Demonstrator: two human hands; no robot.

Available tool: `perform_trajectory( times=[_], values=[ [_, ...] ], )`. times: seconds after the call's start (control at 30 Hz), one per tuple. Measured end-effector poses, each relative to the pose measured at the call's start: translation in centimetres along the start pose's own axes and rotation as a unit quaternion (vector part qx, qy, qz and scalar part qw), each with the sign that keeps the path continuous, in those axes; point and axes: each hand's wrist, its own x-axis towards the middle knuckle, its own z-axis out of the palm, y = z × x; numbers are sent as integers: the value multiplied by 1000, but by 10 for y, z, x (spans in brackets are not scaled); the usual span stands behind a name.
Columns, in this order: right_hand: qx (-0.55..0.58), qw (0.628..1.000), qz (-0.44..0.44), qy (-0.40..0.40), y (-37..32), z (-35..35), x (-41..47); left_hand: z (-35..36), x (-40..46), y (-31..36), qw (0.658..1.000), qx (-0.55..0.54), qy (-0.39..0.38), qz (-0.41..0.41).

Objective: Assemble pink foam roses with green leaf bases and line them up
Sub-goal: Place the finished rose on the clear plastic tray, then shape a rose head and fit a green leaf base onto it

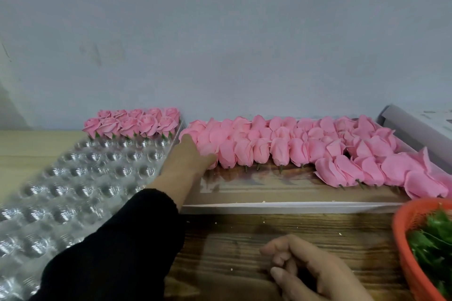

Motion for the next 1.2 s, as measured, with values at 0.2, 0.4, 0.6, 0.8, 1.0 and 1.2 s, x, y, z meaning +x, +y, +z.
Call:
perform_trajectory(
  times=[0.2, 0.4, 0.6, 0.8, 1.0, 1.2],
  values=[
    [7, 1000, 0, -5, -1, 0, 2, 15, 5, 3, 999, 6, 6, -37],
    [7, 1000, -8, -12, 1, 0, 3, 21, 10, -1, 998, -20, 50, -40],
    [17, 1000, -13, -16, 1, -3, 2, 13, -5, 3, 978, -164, 129, -12],
    [50, 998, -17, -18, -5, -6, -3, -2, -66, 31, 931, -334, 141, 33],
    [65, 997, -41, 23, -12, -4, -7, 20, -145, 35, 890, -453, 50, -4],
    [73, 994, -65, 39, -14, -2, -12, 30, -180, 34, 893, -439, 77, 58]
  ],
)
